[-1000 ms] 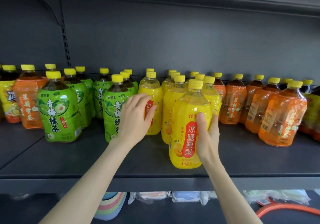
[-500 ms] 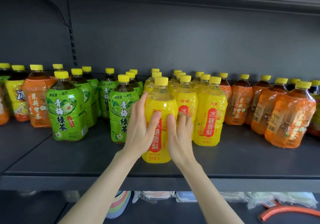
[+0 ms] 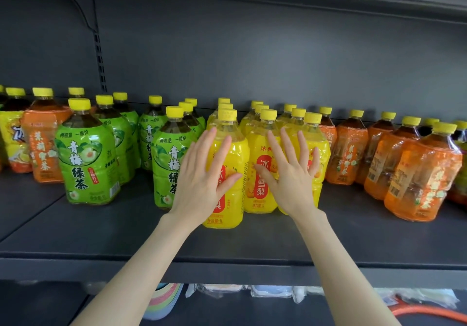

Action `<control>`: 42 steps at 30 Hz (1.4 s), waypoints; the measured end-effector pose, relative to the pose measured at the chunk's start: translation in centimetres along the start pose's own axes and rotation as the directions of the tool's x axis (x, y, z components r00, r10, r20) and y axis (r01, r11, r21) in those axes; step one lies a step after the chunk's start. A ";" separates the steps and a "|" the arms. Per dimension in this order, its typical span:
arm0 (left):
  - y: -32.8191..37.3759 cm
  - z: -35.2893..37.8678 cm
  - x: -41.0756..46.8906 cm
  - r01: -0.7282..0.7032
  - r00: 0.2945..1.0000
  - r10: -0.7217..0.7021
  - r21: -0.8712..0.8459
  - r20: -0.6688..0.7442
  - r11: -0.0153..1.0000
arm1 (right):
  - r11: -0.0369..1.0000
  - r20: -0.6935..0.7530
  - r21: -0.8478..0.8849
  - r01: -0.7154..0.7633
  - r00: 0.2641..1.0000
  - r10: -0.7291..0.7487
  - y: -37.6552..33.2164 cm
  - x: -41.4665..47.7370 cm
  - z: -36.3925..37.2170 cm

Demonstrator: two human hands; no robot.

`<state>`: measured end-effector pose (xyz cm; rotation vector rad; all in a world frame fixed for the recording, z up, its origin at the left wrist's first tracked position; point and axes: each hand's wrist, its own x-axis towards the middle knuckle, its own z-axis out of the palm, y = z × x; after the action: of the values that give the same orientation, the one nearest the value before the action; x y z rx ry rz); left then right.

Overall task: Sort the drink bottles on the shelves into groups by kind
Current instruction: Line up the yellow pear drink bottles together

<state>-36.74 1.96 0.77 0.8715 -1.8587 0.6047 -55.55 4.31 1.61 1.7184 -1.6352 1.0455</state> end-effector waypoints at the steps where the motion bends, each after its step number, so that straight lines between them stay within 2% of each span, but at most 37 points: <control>1: -0.1 0.2 0.1 -0.002 1.000 0.002 0.022 0.008 1.000 | 1.000 -0.013 -0.010 0.004 1.000 -0.004 0.1 0.0 0.1; 12: -0.8 2.2 0.9 0.009 0.996 -0.028 0.233 0.080 0.972 | 0.999 -0.054 -0.045 0.028 0.998 -0.030 0.5 -0.1 0.8; 16: -0.6 1.5 1.4 0.018 0.981 -0.067 0.264 0.180 0.964 | 0.999 -0.052 -0.045 0.028 0.998 -0.030 0.5 -0.1 0.7; 22: -1.4 -1.2 1.9 -0.056 0.927 -0.013 0.171 0.375 0.984 | 0.999 -0.054 -0.022 0.029 0.998 -0.030 0.5 -0.1 0.7; 38: -0.6 -1.6 2.3 -0.033 0.911 -0.081 0.268 0.405 0.963 | 0.999 -0.003 -0.017 0.030 1.000 -0.030 0.2 -0.1 0.2; 42: 0.1 -2.1 2.4 0.011 0.897 -0.103 0.210 0.431 0.978 | 1.000 0.020 -0.019 0.017 1.000 -0.017 -0.3 -0.1 -0.4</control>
<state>-36.29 2.78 3.87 1.2790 -2.1904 0.6021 -55.32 4.76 1.81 1.7322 -1.6349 1.0049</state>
